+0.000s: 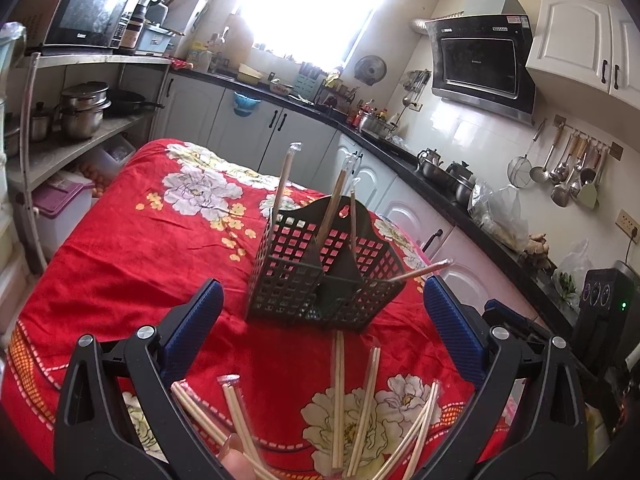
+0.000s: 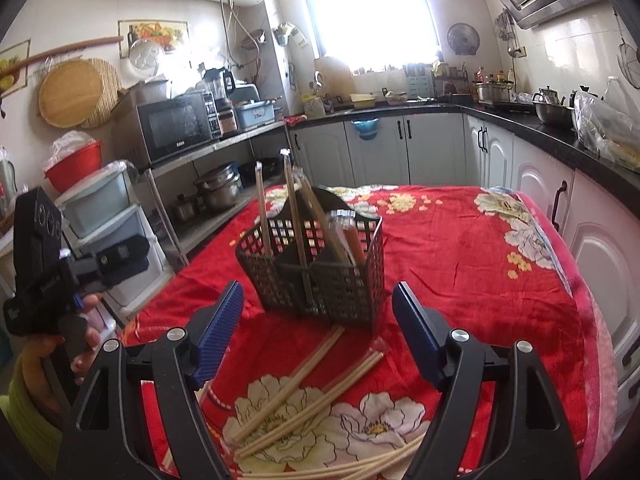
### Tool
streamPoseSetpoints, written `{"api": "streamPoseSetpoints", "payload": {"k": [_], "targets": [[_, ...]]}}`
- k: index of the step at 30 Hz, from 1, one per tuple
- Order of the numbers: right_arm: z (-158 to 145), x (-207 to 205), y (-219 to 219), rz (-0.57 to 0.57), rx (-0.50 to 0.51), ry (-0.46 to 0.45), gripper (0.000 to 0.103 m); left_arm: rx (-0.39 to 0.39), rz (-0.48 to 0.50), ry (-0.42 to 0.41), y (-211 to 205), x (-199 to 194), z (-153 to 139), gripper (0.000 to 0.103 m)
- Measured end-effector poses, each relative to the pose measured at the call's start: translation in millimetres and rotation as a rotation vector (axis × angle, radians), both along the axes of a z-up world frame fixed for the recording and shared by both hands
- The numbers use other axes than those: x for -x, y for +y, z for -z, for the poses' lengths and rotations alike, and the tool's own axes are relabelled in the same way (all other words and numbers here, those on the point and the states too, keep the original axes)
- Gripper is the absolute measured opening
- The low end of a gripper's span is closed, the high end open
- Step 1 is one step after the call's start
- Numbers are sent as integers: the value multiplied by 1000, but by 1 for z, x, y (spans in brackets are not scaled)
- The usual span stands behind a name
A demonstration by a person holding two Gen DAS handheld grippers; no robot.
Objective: Organize utensils
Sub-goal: 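Move both open tools back down toward the remaining chopstick packs on the cloth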
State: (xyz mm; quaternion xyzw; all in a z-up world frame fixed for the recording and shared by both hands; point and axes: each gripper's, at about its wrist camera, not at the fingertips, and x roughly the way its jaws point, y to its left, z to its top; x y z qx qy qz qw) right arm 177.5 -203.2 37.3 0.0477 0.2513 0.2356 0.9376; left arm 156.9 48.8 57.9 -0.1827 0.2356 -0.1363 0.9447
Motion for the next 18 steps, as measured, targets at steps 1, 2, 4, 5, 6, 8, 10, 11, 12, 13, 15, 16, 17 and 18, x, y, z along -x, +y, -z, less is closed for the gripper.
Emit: {"api": "streamPoseSetpoints", "payload": {"k": [1, 2, 4, 5, 6, 8, 10, 11, 12, 13, 15, 16, 17, 18], "targets": [[3, 1, 1, -2, 7, 4, 74, 1, -1, 2, 0, 1, 1, 92], [6, 2, 2, -3, 11, 9, 74, 2, -2, 5, 1, 2, 2, 92], [11, 4, 3, -5, 18, 18, 74, 5, -5, 11, 3, 3, 4, 92], [13, 5, 4, -7, 19, 21, 74, 7, -7, 12, 4, 5, 6, 92], [15, 6, 5, -10, 21, 26, 74, 7, -9, 14, 4, 6, 7, 92], [20, 8, 6, -14, 25, 33, 74, 11, -14, 23, 6, 9, 11, 92], [24, 9, 7, -18, 32, 42, 74, 16, -17, 35, 7, 11, 16, 92], [25, 10, 7, -20, 34, 46, 74, 16, -18, 42, 7, 11, 19, 92], [28, 11, 8, -22, 38, 52, 74, 15, -20, 49, 8, 12, 22, 92], [30, 12, 9, -22, 40, 55, 74, 15, -20, 55, 8, 13, 24, 92], [33, 13, 9, -24, 41, 65, 74, 14, -22, 67, 9, 13, 28, 92], [34, 13, 10, -26, 42, 69, 74, 14, -22, 71, 9, 14, 30, 92], [36, 13, 10, -26, 42, 73, 74, 14, -22, 75, 9, 15, 32, 92], [38, 13, 10, -28, 44, 79, 74, 14, -22, 79, 9, 15, 33, 92]]}}
